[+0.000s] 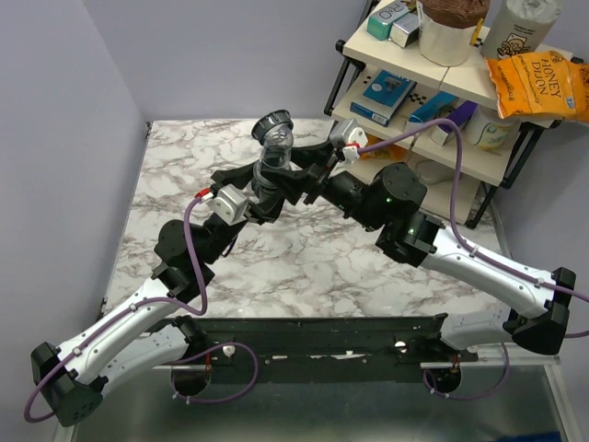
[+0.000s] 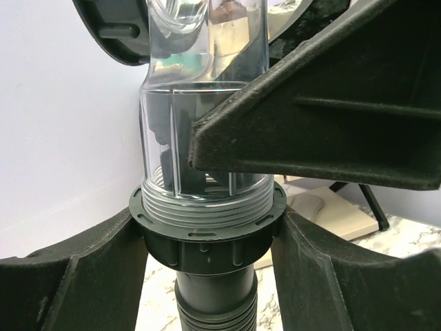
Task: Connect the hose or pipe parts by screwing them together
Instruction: Install the adaptor on the pipeline.
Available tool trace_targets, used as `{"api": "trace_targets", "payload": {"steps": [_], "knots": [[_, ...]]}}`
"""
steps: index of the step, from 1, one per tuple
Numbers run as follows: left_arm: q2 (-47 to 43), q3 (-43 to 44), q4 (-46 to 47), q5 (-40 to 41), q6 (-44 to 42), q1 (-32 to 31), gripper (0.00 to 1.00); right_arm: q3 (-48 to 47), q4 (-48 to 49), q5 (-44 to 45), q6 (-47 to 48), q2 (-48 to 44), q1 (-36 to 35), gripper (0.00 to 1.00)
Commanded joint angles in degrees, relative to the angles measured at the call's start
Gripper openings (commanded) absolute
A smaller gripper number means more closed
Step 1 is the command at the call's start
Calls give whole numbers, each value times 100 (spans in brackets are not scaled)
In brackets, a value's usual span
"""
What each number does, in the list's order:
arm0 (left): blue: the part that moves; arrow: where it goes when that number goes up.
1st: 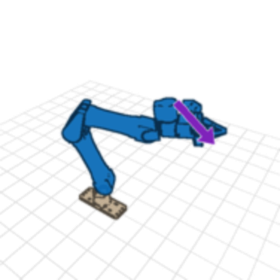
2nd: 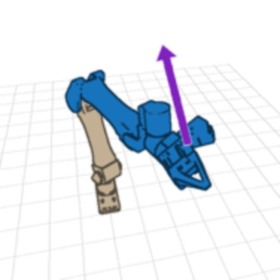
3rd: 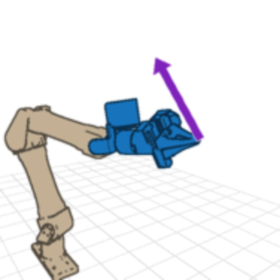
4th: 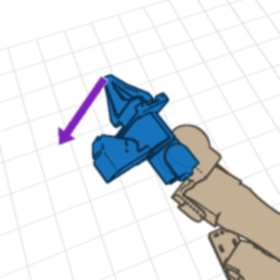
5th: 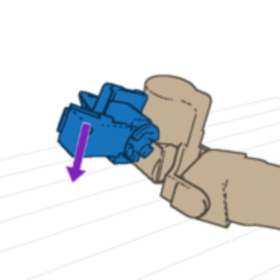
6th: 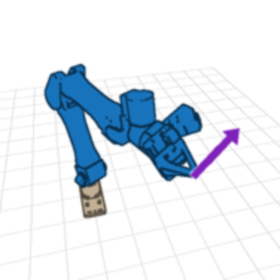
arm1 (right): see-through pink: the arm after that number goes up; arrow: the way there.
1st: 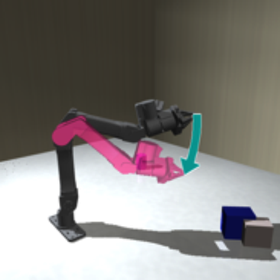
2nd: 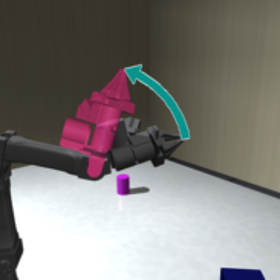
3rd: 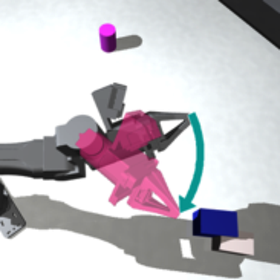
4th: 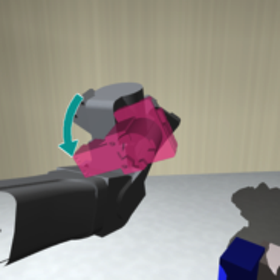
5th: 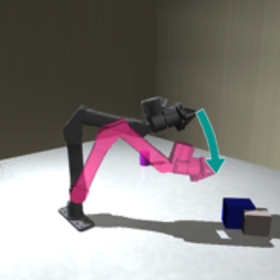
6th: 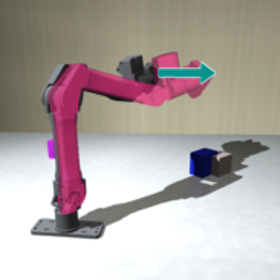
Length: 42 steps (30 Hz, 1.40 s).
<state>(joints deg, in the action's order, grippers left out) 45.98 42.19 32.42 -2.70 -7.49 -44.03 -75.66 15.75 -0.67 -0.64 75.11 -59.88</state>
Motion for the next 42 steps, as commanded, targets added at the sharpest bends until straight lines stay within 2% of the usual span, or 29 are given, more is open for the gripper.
{"api": "trace_targets", "payload": {"steps": [1,9,10,12,13,15,19,21,23,26,27,29,37,42], "knots": [[-256,307,1574,-38,-262,-27,0,307,-2338,1611,-216,636,-428,1],[-194,272,1609,-20,-174,-27,0,-273,-2867,4703,-1051,1198,-1218,1],[-177,263,1609,-11,-166,-27,0,-552,-2997,5290,-1104,1321,-1272,1],[-177,228,1635,15,-122,-27,0,-1018,-3418,5890,-1428,1759,-1377,1],[-151,228,1653,32,-122,-27,0,-1282,-4030,6094,-1621,1944,-1404,1],[-142,210,1662,68,-78,-27,0,-2099,-4613,6384,-2114,2515,-1456,1],[-124,210,1679,138,-78,-18,0,-3654,-6753,6825,-3133,3517,-1474,1],[-115,210,1679,156,-69,-9,0,-4540,-7373,6904,-3538,4069,-1500,1],[-98,201,1706,156,-51,0,0,-4913,-7866,6983,-3583,4292,-1527,1],[-89,184,1723,164,-16,0,0,-5231,-7877,6809,-3373,4337,-1536,32],[-89,175,1732,164,-16,8,0,-5170,-7720,6738,-3233,4241,-1536,62],[-71,184,1723,173,1,17,0,-4758,-7079,6475,-2813,3811,-1536,99],[-62,140,1741,156,116,52,0,-3659,-5085,4913,-1826,2342,-1536,100],[-80,149,1618,182,116,61,0,-3579,-4836,4251,-1614,1850,-1536,100]]}}
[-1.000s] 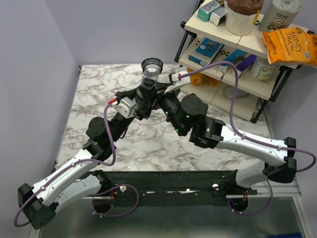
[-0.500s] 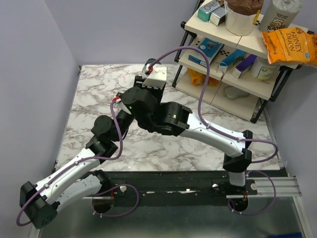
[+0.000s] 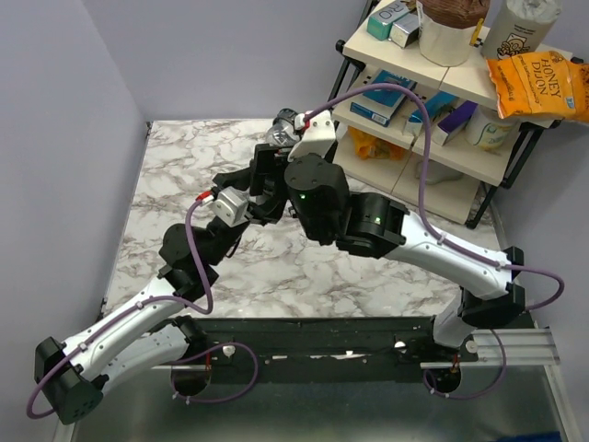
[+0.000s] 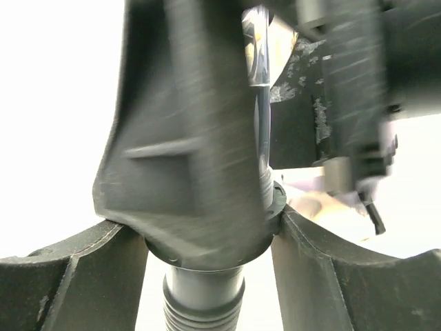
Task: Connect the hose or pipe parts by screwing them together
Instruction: Install the adaptor on the pipeline.
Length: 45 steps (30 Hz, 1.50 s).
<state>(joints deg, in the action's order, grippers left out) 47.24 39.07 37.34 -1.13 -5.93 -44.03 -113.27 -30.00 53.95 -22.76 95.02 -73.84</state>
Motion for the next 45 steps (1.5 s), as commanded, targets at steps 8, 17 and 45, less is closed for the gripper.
{"api": "trace_targets", "payload": {"steps": [8,17,45], "knots": [[-233,452,933,60,-13,61,0,1007,273,-2168,694,-1090,-139,100],[-330,444,757,25,66,61,0,3293,1875,-5181,1872,-2997,703,100],[-312,532,80,-2796,1789,96,0,3250,7181,-12901,-927,-1663,3904,100]]}}
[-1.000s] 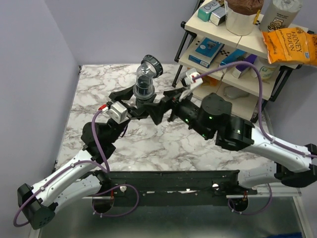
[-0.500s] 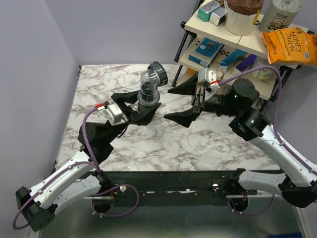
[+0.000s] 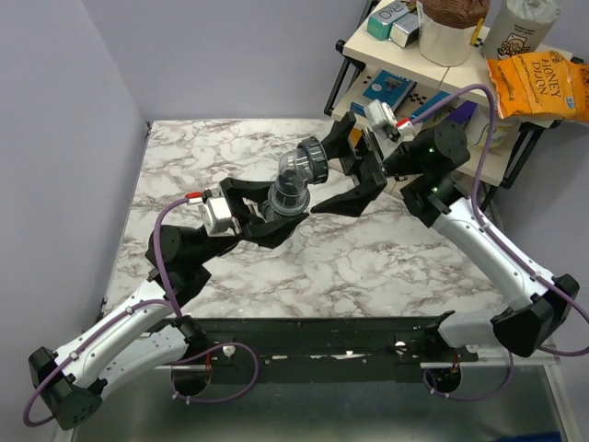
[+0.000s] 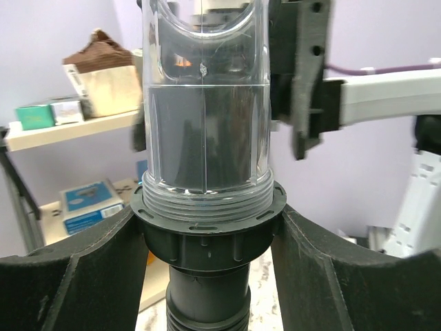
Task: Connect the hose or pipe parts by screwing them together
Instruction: Install the adaptor on the pipeline.
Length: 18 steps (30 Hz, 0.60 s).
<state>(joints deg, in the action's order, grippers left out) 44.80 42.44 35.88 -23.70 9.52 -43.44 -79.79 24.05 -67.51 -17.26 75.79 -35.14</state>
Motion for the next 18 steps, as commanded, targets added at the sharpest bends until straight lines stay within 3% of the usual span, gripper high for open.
{"api": "trace_targets", "payload": {"steps": [1,5,13,18], "knots": [[-67,195,227,-574,243,37,0,-168,2091,-790,-1622,391,33,100],[-59,169,305,-723,340,37,0,-309,3015,-878,-2350,725,33,100],[46,116,402,-750,410,37,0,-959,5739,-1010,-4908,1596,-2,100],[117,125,560,-724,446,46,0,-1223,6014,-1142,-5340,1878,-142,100]]}}
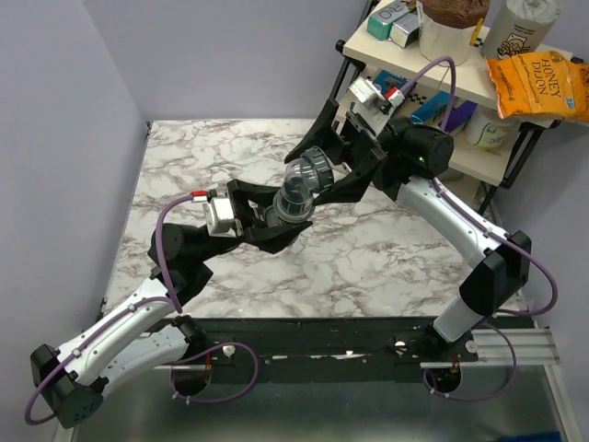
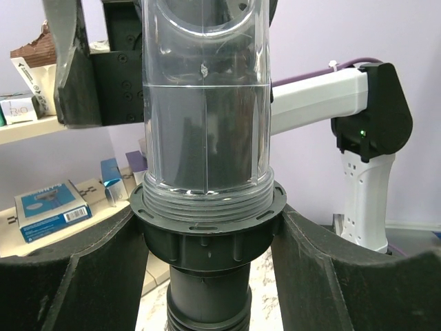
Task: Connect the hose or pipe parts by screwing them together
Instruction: Install the adaptor on the pipeline.
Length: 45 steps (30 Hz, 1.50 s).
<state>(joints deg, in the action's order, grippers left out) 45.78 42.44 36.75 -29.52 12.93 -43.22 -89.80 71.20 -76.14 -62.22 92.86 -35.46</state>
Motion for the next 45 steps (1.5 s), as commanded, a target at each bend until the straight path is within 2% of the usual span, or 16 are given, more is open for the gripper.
{"api": "trace_targets", "payload": {"steps": [1,8,11,12,14,15,18,22,25,27,29,30,32,36,37,45], "knots": [[36,125,491,-142,105,24,0,-248,1265,-305,-827,197,-136,100],[159,195,640,-133,61,60,0,-406,1273,-507,-844,346,-338,100],[186,204,710,-89,43,77,0,-582,1431,-490,-1073,496,-382,81],[194,204,719,-81,34,86,0,-617,1493,-472,-1239,549,-400,67],[186,186,728,-54,52,95,0,-679,1774,-420,-1450,619,-391,53],[168,195,728,-54,43,95,0,-697,1853,-402,-1582,689,-391,32],[142,212,728,7,17,95,0,-662,1985,-384,-1671,716,-391,6],[89,309,658,156,-124,103,0,-338,1968,-402,-1540,620,-391,8],[45,379,526,411,-317,112,0,-56,1724,-472,-1285,445,-356,1],[19,415,438,517,-493,112,0,339,1530,-490,-900,304,-304,1],[-34,423,420,684,-554,121,0,742,933,-385,-478,32,-286,1],[-43,432,412,719,-607,121,0,866,679,-332,46,-65,-251,1],[-87,441,394,789,-642,121,0,1095,-392,-113,725,-302,-242,1],[-139,459,394,1018,-826,121,0,1386,-2826,598,3103,-1048,-250,1],[-148,467,394,1088,-923,121,0,1447,-3414,783,3336,-1146,-251,1],[-175,450,579,1843,-1249,121,0,1834,-4885,2286,4698,-1788,-592,1]]}}
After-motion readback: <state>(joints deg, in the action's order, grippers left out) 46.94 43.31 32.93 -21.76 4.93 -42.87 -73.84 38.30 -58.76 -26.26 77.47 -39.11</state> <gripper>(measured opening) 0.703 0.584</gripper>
